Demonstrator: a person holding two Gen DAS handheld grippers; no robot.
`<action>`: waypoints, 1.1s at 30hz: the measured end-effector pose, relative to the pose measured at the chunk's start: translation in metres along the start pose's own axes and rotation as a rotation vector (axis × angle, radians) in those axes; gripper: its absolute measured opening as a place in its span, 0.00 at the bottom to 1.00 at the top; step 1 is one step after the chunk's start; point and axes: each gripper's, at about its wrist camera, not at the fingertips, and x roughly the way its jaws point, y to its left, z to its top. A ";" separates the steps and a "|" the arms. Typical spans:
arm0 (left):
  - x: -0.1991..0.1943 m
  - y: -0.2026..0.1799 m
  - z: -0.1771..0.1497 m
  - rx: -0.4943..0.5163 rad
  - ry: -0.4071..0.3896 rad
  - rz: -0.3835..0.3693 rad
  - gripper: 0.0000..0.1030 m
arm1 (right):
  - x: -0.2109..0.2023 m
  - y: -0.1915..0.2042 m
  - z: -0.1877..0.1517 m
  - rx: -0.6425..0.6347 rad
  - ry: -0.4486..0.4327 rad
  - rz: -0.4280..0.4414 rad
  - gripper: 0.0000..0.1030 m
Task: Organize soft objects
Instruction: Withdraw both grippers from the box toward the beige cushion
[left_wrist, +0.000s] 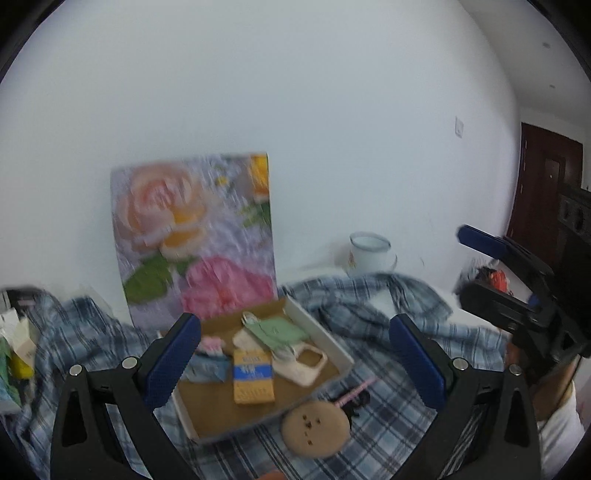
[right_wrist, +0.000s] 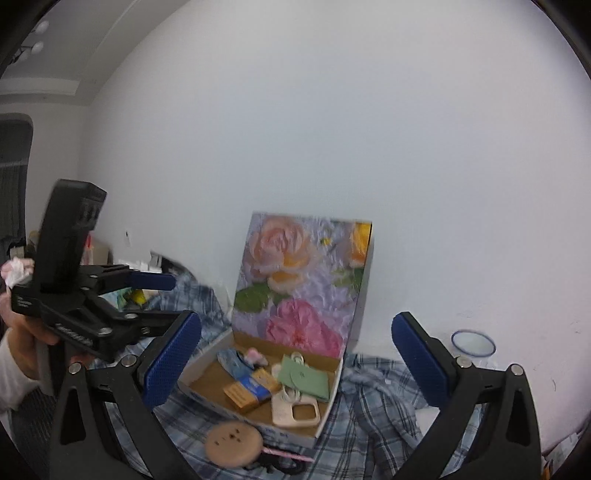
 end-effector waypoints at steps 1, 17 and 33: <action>0.005 -0.002 -0.008 -0.001 0.016 -0.007 1.00 | 0.005 -0.002 -0.007 0.003 0.021 0.006 1.00; 0.059 -0.006 -0.088 -0.007 0.237 -0.035 1.00 | 0.056 -0.012 -0.077 0.079 0.248 0.138 1.00; 0.111 -0.019 -0.138 0.035 0.444 -0.035 1.00 | 0.095 -0.018 -0.120 0.136 0.547 0.144 1.00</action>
